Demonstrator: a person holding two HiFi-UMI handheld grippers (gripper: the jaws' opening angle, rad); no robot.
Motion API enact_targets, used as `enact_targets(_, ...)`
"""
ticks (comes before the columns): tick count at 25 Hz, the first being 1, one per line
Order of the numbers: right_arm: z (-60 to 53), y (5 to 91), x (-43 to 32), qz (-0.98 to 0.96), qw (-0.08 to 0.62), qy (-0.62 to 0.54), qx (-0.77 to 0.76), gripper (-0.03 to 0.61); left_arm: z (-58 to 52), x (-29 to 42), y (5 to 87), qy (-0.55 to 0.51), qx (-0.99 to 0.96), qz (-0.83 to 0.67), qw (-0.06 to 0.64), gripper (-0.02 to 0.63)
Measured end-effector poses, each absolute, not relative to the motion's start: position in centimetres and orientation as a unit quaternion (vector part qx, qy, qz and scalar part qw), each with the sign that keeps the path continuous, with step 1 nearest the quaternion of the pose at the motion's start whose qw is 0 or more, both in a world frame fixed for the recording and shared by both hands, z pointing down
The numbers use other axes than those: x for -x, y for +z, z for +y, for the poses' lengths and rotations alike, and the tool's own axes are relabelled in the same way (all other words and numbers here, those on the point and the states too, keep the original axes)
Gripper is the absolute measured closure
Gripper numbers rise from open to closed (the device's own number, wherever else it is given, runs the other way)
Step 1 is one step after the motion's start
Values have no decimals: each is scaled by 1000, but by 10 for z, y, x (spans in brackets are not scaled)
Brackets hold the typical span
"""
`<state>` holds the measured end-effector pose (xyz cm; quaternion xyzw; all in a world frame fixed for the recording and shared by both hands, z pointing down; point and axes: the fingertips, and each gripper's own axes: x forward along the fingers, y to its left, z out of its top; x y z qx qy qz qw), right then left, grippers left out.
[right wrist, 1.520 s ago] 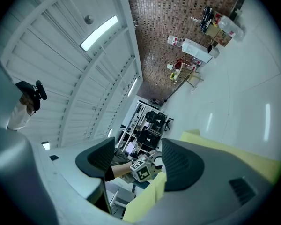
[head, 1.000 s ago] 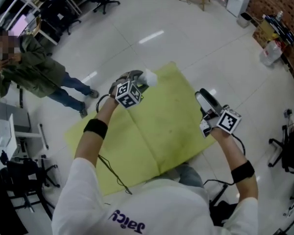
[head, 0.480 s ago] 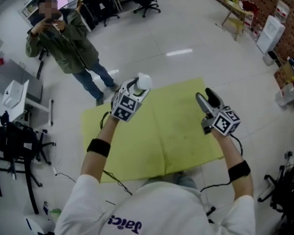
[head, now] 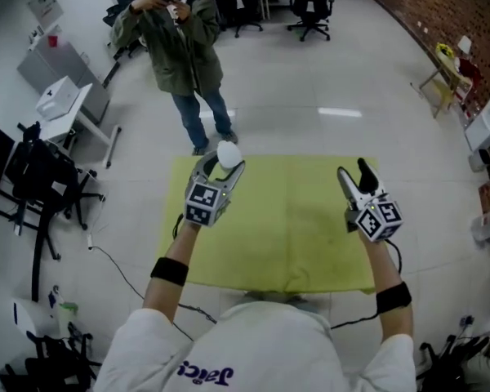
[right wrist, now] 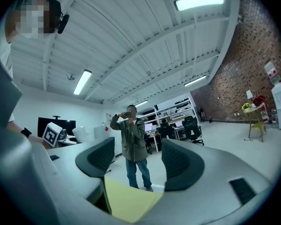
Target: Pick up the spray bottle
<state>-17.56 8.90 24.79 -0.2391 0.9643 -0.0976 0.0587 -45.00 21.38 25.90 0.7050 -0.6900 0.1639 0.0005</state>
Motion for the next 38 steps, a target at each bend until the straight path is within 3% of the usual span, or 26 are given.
enact_targets(6, 119, 227, 222, 971, 25, -5, 237, 253, 292, 512, 258, 125, -638, -759, 26, 356)
enact_targets(11, 161, 222, 228, 968, 18, 4, 251, 253, 350, 526, 249, 121, -618, -775, 43, 356)
enact_targets(23, 169, 243, 194, 947, -19, 8, 320, 253, 366, 497, 246, 116, -613, -779, 59, 356)
enact_targets(38, 225, 312, 161, 942, -30, -15, 334, 255, 399, 424, 309, 100, -605, -785, 90, 356)
